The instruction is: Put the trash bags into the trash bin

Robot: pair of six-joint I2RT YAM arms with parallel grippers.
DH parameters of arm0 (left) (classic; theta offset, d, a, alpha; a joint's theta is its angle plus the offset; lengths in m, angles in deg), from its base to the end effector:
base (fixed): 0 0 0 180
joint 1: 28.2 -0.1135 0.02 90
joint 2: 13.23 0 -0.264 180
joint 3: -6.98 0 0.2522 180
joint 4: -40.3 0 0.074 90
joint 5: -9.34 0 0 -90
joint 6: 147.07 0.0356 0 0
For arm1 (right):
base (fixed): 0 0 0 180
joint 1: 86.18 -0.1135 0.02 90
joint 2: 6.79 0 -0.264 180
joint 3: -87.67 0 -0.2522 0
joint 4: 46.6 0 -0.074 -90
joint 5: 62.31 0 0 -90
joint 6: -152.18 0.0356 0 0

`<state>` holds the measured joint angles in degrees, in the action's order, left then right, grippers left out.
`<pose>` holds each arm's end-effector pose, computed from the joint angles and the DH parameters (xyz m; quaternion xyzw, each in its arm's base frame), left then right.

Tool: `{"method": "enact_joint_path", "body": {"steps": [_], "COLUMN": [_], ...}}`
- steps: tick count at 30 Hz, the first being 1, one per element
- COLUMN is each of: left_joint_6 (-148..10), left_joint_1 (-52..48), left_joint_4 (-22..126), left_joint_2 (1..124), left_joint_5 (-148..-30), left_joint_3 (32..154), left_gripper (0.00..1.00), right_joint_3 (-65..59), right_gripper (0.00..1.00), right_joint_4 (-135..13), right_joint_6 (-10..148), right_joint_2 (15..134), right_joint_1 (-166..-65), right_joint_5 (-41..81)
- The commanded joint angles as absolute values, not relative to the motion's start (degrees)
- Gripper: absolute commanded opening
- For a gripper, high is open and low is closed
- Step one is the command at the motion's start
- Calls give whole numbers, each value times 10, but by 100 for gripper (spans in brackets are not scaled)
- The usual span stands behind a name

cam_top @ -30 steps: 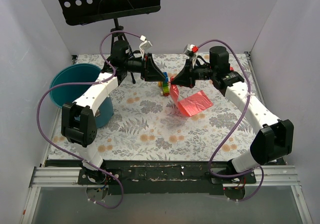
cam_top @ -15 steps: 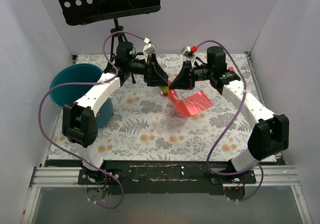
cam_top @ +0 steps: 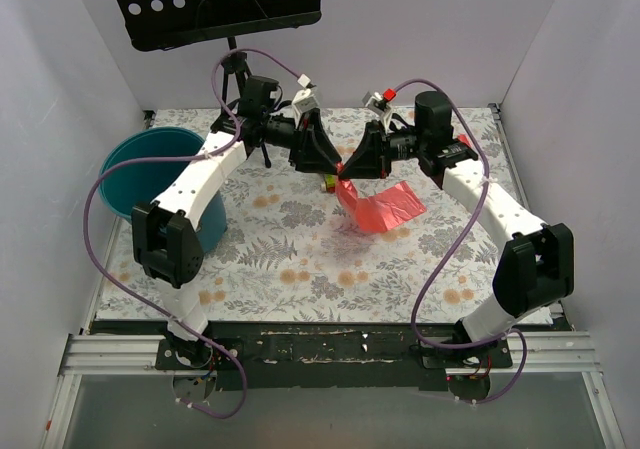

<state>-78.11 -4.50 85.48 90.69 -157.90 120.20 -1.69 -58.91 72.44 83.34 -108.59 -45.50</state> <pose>0.3511 -0.1921 0.3625 0.3000 0.6890 -0.6493 0.1171 0.3155 0.1670 0.3625 -0.4398 0.5798 0.5864 0.3558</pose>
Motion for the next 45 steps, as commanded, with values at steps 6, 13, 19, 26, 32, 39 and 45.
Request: {"method": "enact_joint_path", "body": {"steps": [6,13,19,26,32,39,45], "left_joint_6": [-624,-649,-767,-853,-874,-862,-815], "left_joint_1": [-25,-25,-24,-20,-20,-20,-20], "left_joint_4": [1085,1048,865,805,793,796,817], "left_joint_2": [982,953,844,794,790,792,797], "left_joint_5": [-1630,-1579,-1392,-1288,-1287,-1286,-1282], "left_joint_3": [1352,1324,1175,1123,1121,1130,1137], "left_gripper": [4,0,0,0,0,0,0], "right_joint_3": [-3,5,-11,-38,-47,-34,-38], "right_gripper": [13,43,63,77,79,74,53], "right_joint_4": [-582,-643,-661,-678,-683,-712,-712], "right_joint_6": [721,686,644,587,562,509,502], "right_joint_2": [845,839,789,747,749,745,744], "right_joint_1": [-1090,-1075,-1029,-1088,-1124,-1136,-1136], "right_joint_5": [-412,-324,-218,-171,-163,-104,-97]}}
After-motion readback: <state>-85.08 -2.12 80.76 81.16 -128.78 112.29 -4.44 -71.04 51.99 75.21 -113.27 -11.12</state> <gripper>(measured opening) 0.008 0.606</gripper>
